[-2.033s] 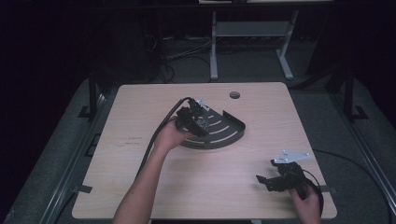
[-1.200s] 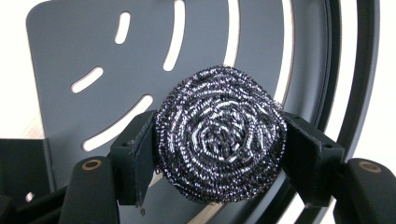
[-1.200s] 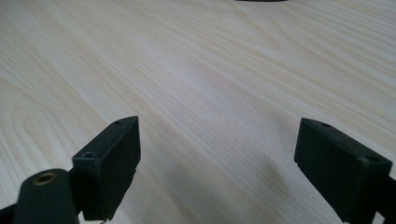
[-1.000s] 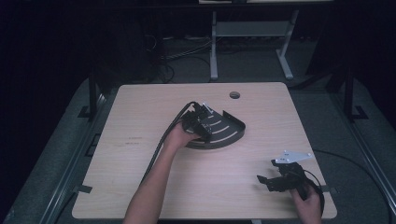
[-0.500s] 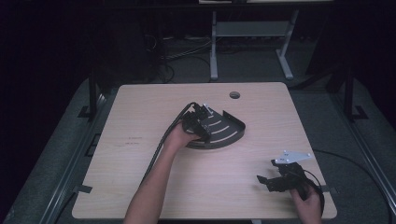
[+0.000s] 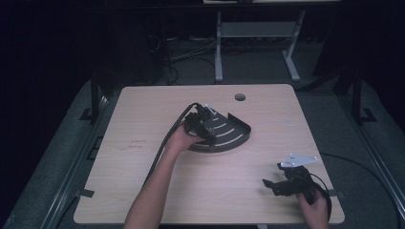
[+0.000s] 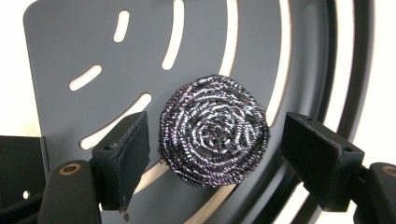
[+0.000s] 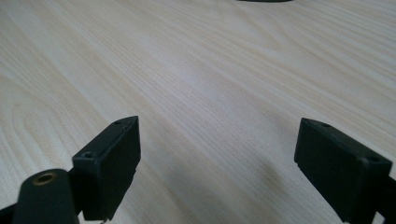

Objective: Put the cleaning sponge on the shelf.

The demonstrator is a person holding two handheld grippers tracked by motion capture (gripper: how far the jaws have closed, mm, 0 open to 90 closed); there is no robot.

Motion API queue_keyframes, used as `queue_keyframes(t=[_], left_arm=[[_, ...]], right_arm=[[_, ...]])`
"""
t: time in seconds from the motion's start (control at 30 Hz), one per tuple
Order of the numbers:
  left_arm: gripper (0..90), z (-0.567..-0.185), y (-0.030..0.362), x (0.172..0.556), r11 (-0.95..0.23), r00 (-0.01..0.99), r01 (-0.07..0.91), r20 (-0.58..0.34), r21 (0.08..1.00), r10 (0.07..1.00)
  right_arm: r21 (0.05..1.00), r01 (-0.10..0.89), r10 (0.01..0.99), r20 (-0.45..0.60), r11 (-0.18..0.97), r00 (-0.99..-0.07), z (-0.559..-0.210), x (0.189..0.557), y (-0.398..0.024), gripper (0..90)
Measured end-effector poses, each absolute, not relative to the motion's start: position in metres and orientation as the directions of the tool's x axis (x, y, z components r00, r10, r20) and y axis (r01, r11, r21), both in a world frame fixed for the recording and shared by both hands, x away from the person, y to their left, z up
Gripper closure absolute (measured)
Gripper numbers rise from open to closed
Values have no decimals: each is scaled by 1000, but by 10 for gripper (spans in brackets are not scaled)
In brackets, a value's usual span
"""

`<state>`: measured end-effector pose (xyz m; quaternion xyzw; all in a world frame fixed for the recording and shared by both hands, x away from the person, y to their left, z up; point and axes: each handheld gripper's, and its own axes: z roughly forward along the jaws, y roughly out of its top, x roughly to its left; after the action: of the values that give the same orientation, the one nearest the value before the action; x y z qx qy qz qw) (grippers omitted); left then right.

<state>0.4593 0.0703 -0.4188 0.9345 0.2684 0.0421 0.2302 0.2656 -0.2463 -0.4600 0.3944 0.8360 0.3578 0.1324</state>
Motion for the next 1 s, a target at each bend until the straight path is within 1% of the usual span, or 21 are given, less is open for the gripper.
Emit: queue_keyframes(t=[0.1, 0.33, 0.63, 0.77, 0.9, 1.0], left_arm=[[220, -416, 71, 457, -755, 854, 476, -32, 451, 519], [203, -405, 73, 450, -750, 862, 456, -27, 479, 507], [202, -398, 77, 441, -749, 866, 447, -27, 489, 499], [203, -394, 79, 433, -738, 868, 441, -32, 511, 496], [198, -391, 80, 427, -747, 873, 434, -30, 503, 487], [199, -388, 81, 421, -743, 875, 422, -19, 519, 484]], right_arm=[[704, 563, 754, 58, 434, -655, -460, 266, -246, 140], [703, 560, 753, 51, 439, -655, -460, 266, -246, 140], [700, 569, 762, 55, 432, -646, -459, 264, -248, 140], [703, 563, 764, 42, 435, -643, -459, 265, -249, 140], [698, 569, 768, 41, 435, -639, -459, 267, -248, 140], [693, 572, 769, 39, 439, -639, -460, 267, -248, 140]])
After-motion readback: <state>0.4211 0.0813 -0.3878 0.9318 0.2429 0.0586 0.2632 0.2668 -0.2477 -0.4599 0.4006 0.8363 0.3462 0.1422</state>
